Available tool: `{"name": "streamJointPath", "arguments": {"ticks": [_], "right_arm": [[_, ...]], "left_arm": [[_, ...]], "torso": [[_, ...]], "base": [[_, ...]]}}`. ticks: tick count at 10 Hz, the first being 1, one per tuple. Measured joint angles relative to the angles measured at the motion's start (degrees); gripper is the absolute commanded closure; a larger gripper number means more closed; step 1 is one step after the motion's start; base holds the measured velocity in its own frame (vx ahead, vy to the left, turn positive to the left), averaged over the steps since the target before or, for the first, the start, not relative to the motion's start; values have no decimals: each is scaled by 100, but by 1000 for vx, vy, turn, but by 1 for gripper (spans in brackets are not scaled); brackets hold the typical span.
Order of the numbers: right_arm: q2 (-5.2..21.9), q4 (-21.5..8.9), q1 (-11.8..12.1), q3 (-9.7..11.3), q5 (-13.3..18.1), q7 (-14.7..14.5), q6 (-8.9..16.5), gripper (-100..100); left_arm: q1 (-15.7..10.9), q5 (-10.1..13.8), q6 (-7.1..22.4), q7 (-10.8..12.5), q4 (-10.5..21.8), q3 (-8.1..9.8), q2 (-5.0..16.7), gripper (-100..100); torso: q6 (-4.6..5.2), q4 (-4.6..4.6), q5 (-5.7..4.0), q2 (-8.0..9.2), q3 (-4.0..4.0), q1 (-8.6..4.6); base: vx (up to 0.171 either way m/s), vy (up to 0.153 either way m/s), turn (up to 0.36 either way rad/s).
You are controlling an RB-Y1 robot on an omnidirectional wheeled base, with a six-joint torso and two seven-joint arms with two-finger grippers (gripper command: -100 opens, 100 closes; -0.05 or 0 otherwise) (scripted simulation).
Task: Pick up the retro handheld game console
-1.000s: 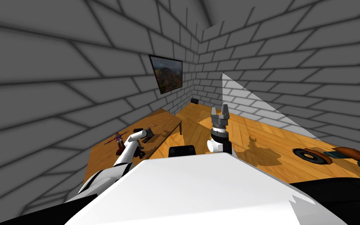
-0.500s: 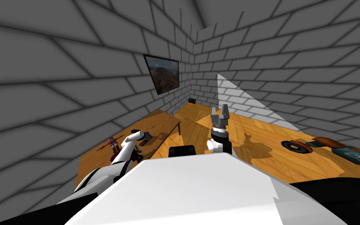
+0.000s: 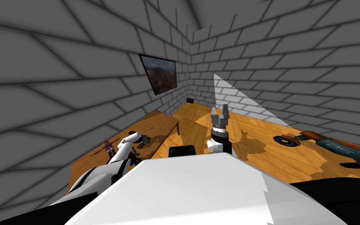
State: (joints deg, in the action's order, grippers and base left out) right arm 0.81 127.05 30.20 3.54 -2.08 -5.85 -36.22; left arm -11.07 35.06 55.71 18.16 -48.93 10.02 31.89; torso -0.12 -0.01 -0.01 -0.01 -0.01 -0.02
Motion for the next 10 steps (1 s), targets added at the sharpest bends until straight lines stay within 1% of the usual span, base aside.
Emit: {"name": "streamJointPath", "arguments": {"ticks": [1,2,4,5,7,8,9,10], "right_arm": [[0,0,-1,0,0,0,0,0],[0,0,0,0,0,0,0,0],[0,0,0,0,0,0,0,0],[0,0,0,0,0,0,0,0],[0,0,0,0,0,0,0,0],[0,0,0,0,0,0,0,0],[0,0,0,0,0,0,0,0],[0,0,0,0,0,0,0,0]], "left_arm": [[-60,23,88,30,146,13,59,-100],[-60,42,163,59,220,27,92,-100],[-124,101,300,91,500,60,195,-100],[-130,147,418,115,605,92,288,-100],[-186,175,532,167,841,109,363,-100],[-292,219,617,174,1109,130,466,-100],[-313,232,775,256,1160,141,556,-100],[-341,261,886,307,1280,159,637,-100]], "torso": [[4,0,-1,-1,0,-1],[0,0,0,0,0,0],[0,0,0,0,0,0],[2,0,-1,0,0,0],[2,0,0,0,0,0],[2,0,0,-2,-1,1],[1,0,0,-2,-1,2],[1,0,1,-2,-1,3]], "base": [[3,3,-75],[4,2,-93],[4,3,-86],[3,6,-46],[5,4,-109],[8,11,-102],[8,13,-96],[9,15,-103]]}}
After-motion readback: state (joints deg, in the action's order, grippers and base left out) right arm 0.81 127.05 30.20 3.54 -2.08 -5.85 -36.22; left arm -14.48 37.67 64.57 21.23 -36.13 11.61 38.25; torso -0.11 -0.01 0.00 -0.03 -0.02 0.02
